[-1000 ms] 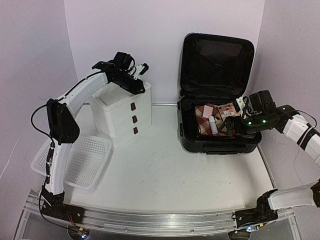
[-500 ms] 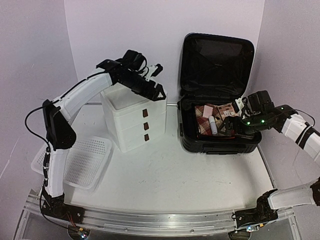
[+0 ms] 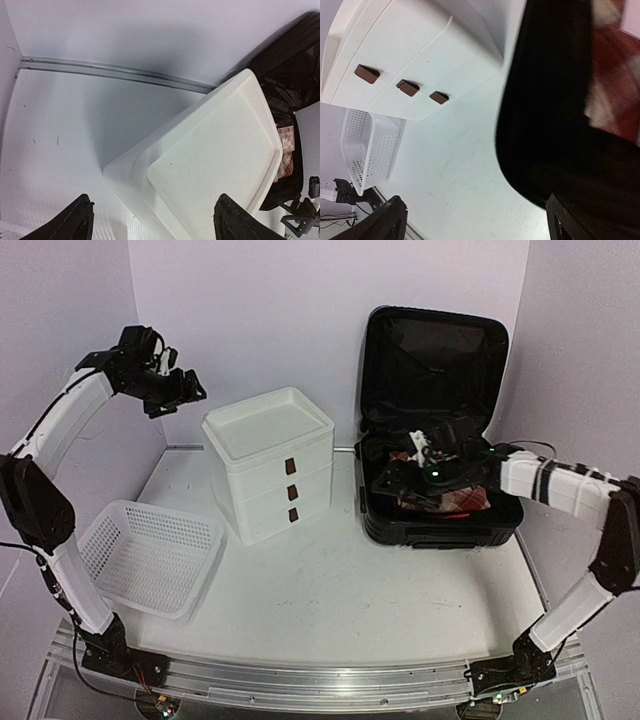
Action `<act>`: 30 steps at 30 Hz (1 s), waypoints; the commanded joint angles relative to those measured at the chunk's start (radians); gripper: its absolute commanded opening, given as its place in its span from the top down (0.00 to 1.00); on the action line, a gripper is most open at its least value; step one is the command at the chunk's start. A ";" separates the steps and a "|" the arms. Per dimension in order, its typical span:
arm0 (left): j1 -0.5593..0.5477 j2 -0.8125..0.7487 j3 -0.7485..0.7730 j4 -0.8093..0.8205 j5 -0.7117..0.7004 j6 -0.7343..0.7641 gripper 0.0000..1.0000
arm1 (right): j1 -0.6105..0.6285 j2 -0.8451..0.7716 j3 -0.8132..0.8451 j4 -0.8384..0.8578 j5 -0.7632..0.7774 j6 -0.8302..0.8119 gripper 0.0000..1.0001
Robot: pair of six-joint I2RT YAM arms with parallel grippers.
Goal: Open, take out, and arrange the luggage
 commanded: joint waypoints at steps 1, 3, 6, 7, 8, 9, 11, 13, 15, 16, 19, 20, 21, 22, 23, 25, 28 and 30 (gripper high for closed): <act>-0.014 0.102 -0.019 0.028 0.139 -0.106 0.19 | 0.143 0.210 0.209 0.268 0.026 -0.001 0.02; -0.015 0.139 -0.008 0.033 0.225 -0.107 0.26 | 0.187 0.297 0.277 0.306 0.094 -0.033 0.02; -0.015 0.154 -0.022 0.035 0.267 -0.110 0.30 | 0.213 0.402 0.364 0.379 0.109 -0.032 0.08; -0.015 0.151 -0.032 0.036 0.258 -0.104 0.30 | 0.219 0.441 0.386 0.405 0.109 -0.025 0.11; -0.015 0.144 -0.040 0.036 0.239 -0.099 0.30 | 0.228 0.468 0.400 0.443 0.114 -0.016 0.14; -0.015 0.133 -0.052 0.038 0.222 -0.102 0.31 | 0.238 0.491 0.413 0.478 0.115 -0.011 0.16; -0.015 0.115 -0.088 0.047 0.219 -0.120 0.33 | 0.259 0.534 0.438 0.533 0.115 -0.017 0.22; -0.015 0.109 -0.122 0.061 0.238 -0.135 0.34 | 0.280 0.556 0.441 0.565 0.155 -0.031 0.26; -0.015 0.107 -0.147 0.066 0.246 -0.130 0.36 | 0.289 0.566 0.434 0.595 0.198 -0.036 0.32; -0.015 0.102 -0.162 0.071 0.245 -0.126 0.36 | 0.292 0.570 0.429 0.619 0.208 -0.038 0.34; -0.016 0.076 -0.209 0.100 0.238 -0.122 0.38 | 0.295 0.588 0.435 0.652 0.219 -0.024 0.42; -0.016 0.067 -0.224 0.112 0.232 -0.120 0.38 | 0.297 0.594 0.441 0.657 0.206 -0.021 0.45; -0.016 0.061 -0.232 0.116 0.226 -0.118 0.38 | 0.302 0.596 0.443 0.667 0.194 -0.021 0.46; -0.017 0.059 -0.237 0.119 0.220 -0.113 0.38 | 0.307 0.596 0.443 0.675 0.181 -0.029 0.46; -0.016 0.055 -0.241 0.120 0.220 -0.108 0.39 | 0.316 0.592 0.440 0.682 0.183 -0.045 0.46; -0.017 0.051 -0.251 0.123 0.220 -0.101 0.39 | 0.333 0.574 0.429 0.681 0.212 -0.075 0.42; -0.017 0.051 -0.264 0.129 0.236 -0.099 0.40 | 0.348 0.552 0.418 0.684 0.238 -0.086 0.38; -0.017 0.050 -0.278 0.138 0.244 -0.100 0.41 | 0.359 0.542 0.418 0.678 0.290 -0.076 0.40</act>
